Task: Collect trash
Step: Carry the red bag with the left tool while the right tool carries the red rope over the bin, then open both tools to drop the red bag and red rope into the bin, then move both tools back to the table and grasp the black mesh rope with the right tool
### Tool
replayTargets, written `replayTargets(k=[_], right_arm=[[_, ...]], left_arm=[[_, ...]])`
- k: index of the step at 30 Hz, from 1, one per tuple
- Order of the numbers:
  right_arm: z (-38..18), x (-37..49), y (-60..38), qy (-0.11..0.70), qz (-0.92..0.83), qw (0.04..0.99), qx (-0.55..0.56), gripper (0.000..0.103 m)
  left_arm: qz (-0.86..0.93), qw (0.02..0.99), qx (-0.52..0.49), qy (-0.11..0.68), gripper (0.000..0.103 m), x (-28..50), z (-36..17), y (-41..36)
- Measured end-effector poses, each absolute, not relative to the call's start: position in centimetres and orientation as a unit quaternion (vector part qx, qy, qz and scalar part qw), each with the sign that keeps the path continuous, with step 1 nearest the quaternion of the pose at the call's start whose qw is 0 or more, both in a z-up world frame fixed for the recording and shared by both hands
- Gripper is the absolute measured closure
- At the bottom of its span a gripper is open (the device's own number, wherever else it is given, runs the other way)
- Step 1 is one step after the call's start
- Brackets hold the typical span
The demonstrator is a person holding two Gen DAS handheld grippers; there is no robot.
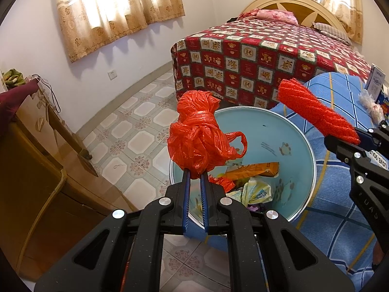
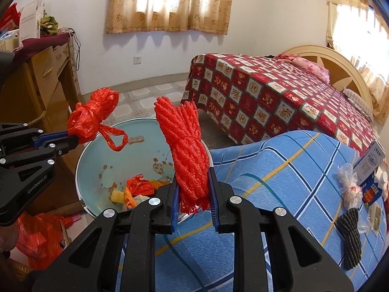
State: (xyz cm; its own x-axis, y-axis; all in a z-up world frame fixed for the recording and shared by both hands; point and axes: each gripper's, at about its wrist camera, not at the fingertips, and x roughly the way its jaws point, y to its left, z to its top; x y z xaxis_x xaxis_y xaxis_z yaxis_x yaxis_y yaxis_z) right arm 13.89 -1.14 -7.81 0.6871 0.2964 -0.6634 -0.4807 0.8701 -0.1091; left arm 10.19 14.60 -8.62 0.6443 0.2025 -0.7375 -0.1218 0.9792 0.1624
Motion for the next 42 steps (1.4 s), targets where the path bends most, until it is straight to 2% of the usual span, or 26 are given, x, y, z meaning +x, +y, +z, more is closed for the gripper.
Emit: replayTargets(k=[9, 11, 13, 18, 19, 21, 28, 32, 36, 42], right_arm=[[-8.2, 14.1, -0.9, 0.334, 0.222, 0.905, -0.140, 0.080], [-8.3, 14.2, -1.0, 0.332, 0.225, 0.905, -0.140, 0.076], [-8.5, 14.1, -1.1, 0.333, 0.226, 0.905, -0.136, 0.067], [-8.7, 13.9, -1.5, 0.332, 0.225, 0.907, -0.128, 0.045], [-8.7, 13.8, -1.8, 0.332, 0.223, 0.908, -0.125, 0.043], [-8.6, 13.5, -2.2, 0.330, 0.219, 0.910, -0.123, 0.036], [-8.4, 11.9, -6.8, 0.335, 0.181, 0.917, -0.117, 0.033], [-8.6, 11.2, -13.2, 0.347, 0.112, 0.926, -0.098, 0.033], [-9.2, 11.0, -19.5, 0.360, 0.038, 0.929, -0.078, 0.033], [-10.2, 12.1, -25.9, 0.381, -0.028, 0.922, -0.058, 0.033]], left_arm=[[0.081, 0.908, 0.049, 0.409, 0.090, 10.1, -8.6, 13.9], [0.082, 0.907, 0.050, 0.409, 0.082, 10.1, -8.6, 13.8], [0.084, 0.907, 0.047, 0.409, 0.065, 10.0, -8.6, 13.6], [0.086, 0.908, 0.043, 0.408, 0.046, 9.9, -8.6, 13.7], [0.087, 0.907, 0.042, 0.409, 0.036, 9.9, -8.7, 13.7], [0.090, 0.908, 0.040, 0.408, 0.029, 9.9, -8.7, 13.8], [0.084, 0.906, 0.039, 0.413, 0.029, 10.0, -9.1, 13.7], [0.074, 0.901, 0.050, 0.424, 0.028, 9.9, -9.9, 12.2], [0.062, 0.899, 0.062, 0.429, 0.020, 9.9, -10.5, 10.6], [0.047, 0.901, 0.074, 0.425, 0.020, 10.4, -10.1, 7.9]])
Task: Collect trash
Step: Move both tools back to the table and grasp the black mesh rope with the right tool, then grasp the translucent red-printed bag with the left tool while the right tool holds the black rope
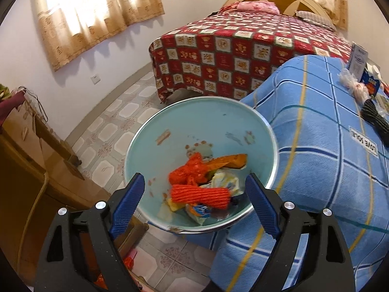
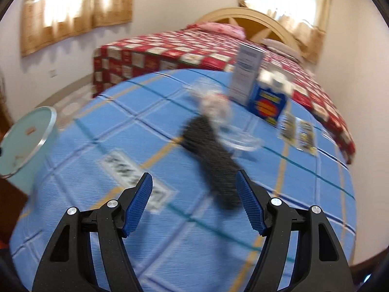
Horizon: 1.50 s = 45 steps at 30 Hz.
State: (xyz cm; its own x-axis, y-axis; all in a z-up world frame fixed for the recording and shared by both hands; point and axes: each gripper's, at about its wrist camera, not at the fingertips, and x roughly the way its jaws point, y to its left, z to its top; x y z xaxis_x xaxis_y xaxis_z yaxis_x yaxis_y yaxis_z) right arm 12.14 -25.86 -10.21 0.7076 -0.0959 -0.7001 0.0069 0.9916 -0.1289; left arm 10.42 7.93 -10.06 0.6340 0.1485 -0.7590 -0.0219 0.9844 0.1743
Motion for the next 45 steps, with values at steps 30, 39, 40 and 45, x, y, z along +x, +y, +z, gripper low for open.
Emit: replayTargets(k=[30, 39, 40, 45], right_arm=[[-8.6, 11.1, -38.2, 0.374, -0.107, 0.920, 0.052, 0.082], [-8.7, 12.3, -45.2, 0.355, -0.176, 0.914, 0.091, 0.081], [-8.7, 12.4, -45.7, 0.354, -0.180, 0.913, 0.093, 0.081], [-8.8, 12.9, -48.1, 0.354, -0.194, 0.908, 0.109, 0.081]], left_arm=[[-0.081, 0.895, 0.114, 0.424, 0.019, 18.0, -8.4, -14.5], [-0.113, 0.890, 0.108, 0.427, 0.019, 22.3, -8.9, -23.5], [-0.112, 0.889, 0.109, 0.430, 0.019, 22.6, -9.1, -24.1], [-0.118, 0.881, 0.116, 0.443, 0.019, 24.5, -10.5, -27.0]])
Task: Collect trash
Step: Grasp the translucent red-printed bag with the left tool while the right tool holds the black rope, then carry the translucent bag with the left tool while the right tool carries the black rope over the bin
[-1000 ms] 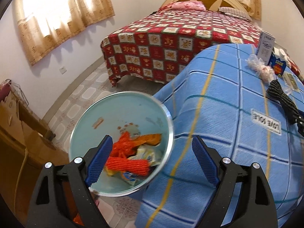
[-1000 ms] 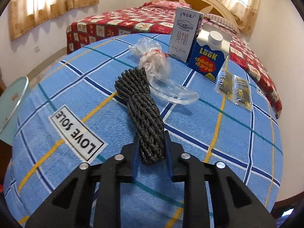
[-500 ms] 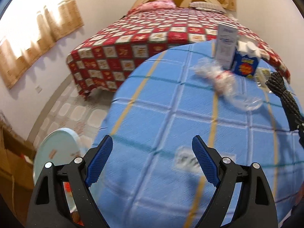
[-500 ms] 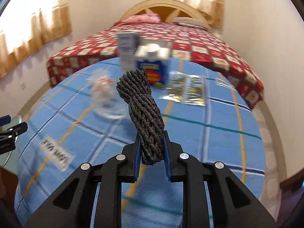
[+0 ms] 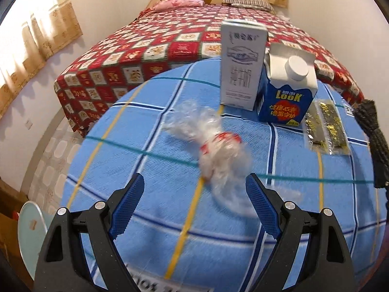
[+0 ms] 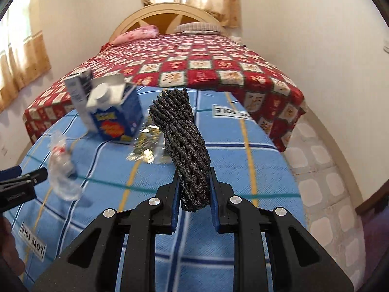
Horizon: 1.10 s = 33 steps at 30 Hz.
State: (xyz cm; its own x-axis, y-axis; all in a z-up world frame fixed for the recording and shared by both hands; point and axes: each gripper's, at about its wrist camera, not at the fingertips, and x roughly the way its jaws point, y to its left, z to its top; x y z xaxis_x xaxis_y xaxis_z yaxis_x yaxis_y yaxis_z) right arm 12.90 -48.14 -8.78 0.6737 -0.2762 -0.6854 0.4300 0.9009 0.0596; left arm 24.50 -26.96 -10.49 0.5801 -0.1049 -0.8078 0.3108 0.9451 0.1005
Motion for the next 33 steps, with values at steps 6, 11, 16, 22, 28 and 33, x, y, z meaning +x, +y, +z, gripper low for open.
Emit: replayTargets(k=[6, 11, 16, 22, 28, 33], right_arm=[[-9.1, 13.0, -48.4, 0.357, -0.180, 0.909, 0.113, 0.081], [-9.0, 13.1, -46.9, 0.354, -0.157, 0.916, 0.107, 0.081], [-8.5, 13.2, -44.4, 0.349, -0.135, 0.923, 0.096, 0.081], [-8.6, 13.8, -41.1, 0.353, -0.112, 0.925, 0.087, 0.081], [-8.6, 13.7, -38.0, 0.350, -0.093, 0.929, 0.074, 0.081], [-8.6, 13.7, -35.3, 0.350, -0.075, 0.932, 0.061, 0.081]], left_arm=[[-0.134, 0.868, 0.118, 0.463, 0.046, 25.8, -12.4, -28.6], [-0.156, 0.860, 0.114, 0.472, 0.077, 25.9, -12.7, -28.1], [-0.164, 0.865, 0.116, 0.460, 0.077, 24.5, -11.1, -25.8], [-0.152, 0.874, 0.125, 0.443, 0.077, 22.2, -9.5, -22.2], [-0.138, 0.879, 0.134, 0.436, 0.077, 20.2, -9.1, -19.0], [-0.126, 0.883, 0.129, 0.433, 0.077, 18.9, -8.9, -16.7]])
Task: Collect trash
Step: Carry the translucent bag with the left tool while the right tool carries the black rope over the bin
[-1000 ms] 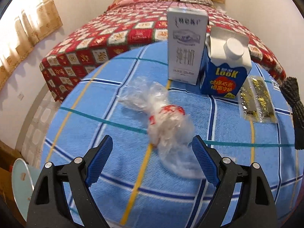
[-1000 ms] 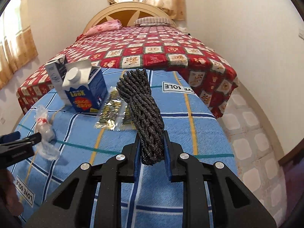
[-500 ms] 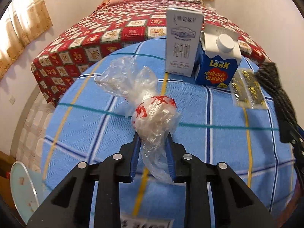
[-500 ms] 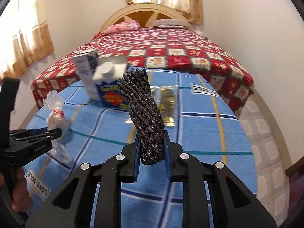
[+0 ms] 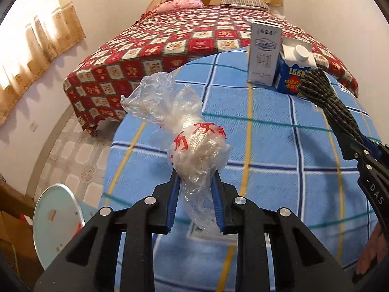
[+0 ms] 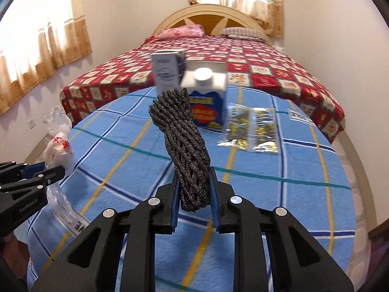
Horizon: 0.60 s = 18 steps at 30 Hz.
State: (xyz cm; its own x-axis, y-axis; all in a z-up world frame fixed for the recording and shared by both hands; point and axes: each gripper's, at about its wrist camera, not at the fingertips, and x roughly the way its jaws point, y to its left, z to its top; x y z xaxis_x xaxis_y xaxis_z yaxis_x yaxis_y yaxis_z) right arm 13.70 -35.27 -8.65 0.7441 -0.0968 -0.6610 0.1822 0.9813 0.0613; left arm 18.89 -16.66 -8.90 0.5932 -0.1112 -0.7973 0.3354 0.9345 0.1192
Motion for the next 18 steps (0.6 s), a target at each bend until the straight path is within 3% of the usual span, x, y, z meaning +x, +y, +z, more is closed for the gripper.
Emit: replayTargets(k=[18], right_arm=[[-8.3, 12.8, -26.9, 0.346, -0.019, 0.938, 0.021, 0.081]], left_arm=[[-0.092, 0.894, 0.117, 0.423, 0.077, 15.3, -8.1, -9.4]])
